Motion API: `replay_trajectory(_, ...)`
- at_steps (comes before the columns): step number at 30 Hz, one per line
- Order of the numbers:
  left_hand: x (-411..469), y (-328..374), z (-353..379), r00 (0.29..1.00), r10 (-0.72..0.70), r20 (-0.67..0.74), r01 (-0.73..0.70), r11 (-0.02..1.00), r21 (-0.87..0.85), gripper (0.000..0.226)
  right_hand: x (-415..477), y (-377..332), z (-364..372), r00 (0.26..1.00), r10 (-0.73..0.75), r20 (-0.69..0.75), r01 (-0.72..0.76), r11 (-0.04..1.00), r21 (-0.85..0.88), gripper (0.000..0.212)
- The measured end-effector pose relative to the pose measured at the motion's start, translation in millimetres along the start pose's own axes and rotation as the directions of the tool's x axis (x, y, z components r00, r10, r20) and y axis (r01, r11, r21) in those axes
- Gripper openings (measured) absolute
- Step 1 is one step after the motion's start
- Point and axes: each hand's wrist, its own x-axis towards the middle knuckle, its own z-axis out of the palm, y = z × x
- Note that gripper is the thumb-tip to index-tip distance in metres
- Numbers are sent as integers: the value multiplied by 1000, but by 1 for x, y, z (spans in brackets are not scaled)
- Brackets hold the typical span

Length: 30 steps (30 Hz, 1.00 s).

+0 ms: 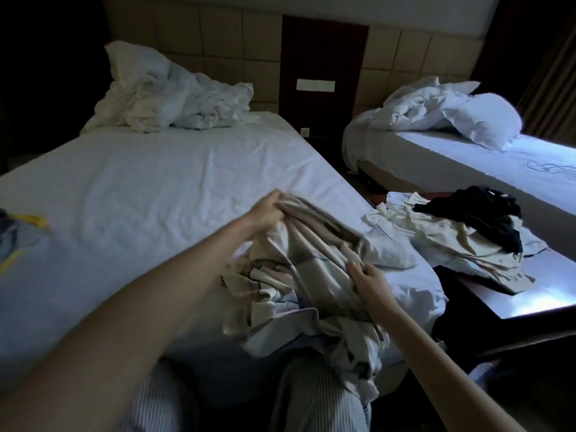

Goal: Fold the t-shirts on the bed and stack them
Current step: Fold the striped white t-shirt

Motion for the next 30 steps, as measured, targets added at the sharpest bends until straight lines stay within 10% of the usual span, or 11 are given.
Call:
replay_trajectory(3, -11, 20, -68, 977, 85, -194, -68, 994, 90, 27, -4, -42, 36, 985, -174, 3, 173, 982, 70, 34)
replay_trajectory(6, -39, 10, -107, 991, 73, -114, -14, 892, 452, 43, -15, -76, 68, 910, -233, 342, 347, 880, -324, 33)
replay_trajectory(9, -83, -24, -118, 920, -257, 296, -191, 367, 910, 54, -36, -90, 86, 576, 202, 792, 543, 629, -556, 22)
replay_trajectory(11, -102, -43, -118, 793, -443, 418, -359, 214, 908, 56, -38, -94, 89, 547, 287, 787, 554, 581, -597, 24)
replay_trajectory(14, -100, -47, -120, 847, -387, 365, -181, 436, 881, 74, -17, -97, 97, 827, -9, 563, 449, 614, -649, 36)
replay_trajectory(16, -92, -49, -113, 942, -186, 280, -119, 594, 796, 54, 1, -92, 109, 887, -253, 386, 455, 625, -635, 28)
replay_trajectory(19, -94, -51, -97, 937, -209, 280, -16, 775, 631, 41, 15, -69, 124, 851, -268, 451, 513, 605, -609, 55)
replay_trajectory(26, -93, -37, -116, 961, -142, 237, -52, 750, 659, 35, 39, -53, 112, 756, -53, 653, 593, 478, -648, 56)
replay_trajectory(30, -97, -19, -134, 968, -20, 251, -98, 888, 449, 34, 42, -101, 114, 723, -266, 637, 664, 521, -536, 77)
